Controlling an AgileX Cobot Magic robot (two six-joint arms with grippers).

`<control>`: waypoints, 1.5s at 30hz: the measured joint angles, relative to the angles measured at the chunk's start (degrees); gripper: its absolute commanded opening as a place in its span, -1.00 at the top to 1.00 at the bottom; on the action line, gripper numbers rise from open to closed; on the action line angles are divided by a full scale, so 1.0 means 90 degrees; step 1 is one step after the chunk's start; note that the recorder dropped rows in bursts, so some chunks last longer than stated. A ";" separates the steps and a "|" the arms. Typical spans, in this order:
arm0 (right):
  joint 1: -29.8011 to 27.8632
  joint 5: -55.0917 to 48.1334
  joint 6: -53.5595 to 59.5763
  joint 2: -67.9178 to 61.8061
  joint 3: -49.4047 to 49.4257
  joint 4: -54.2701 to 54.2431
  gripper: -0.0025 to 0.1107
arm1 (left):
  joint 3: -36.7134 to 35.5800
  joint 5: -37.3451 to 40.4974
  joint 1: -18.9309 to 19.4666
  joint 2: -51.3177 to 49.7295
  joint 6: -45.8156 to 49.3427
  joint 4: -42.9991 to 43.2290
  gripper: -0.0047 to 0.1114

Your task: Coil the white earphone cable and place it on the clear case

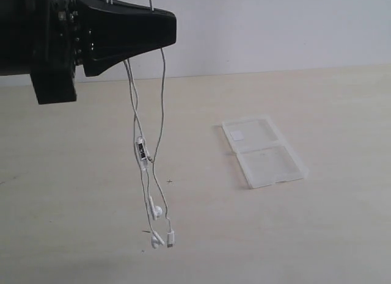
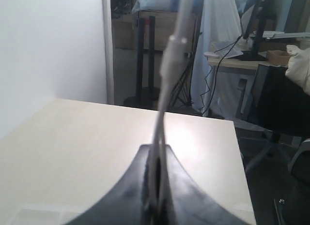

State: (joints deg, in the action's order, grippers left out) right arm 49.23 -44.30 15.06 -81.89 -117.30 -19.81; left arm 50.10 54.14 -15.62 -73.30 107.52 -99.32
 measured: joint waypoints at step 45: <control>0.0000 -0.1572 -0.1319 0.0614 0.0000 0.2536 0.96 | 0.0053 -0.2313 0.0000 0.0723 -0.0929 0.0974 0.92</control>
State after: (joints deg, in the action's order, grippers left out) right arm 49.23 -58.45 3.18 -76.36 -117.30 3.02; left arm 50.58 33.32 -15.62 -66.79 99.16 -90.55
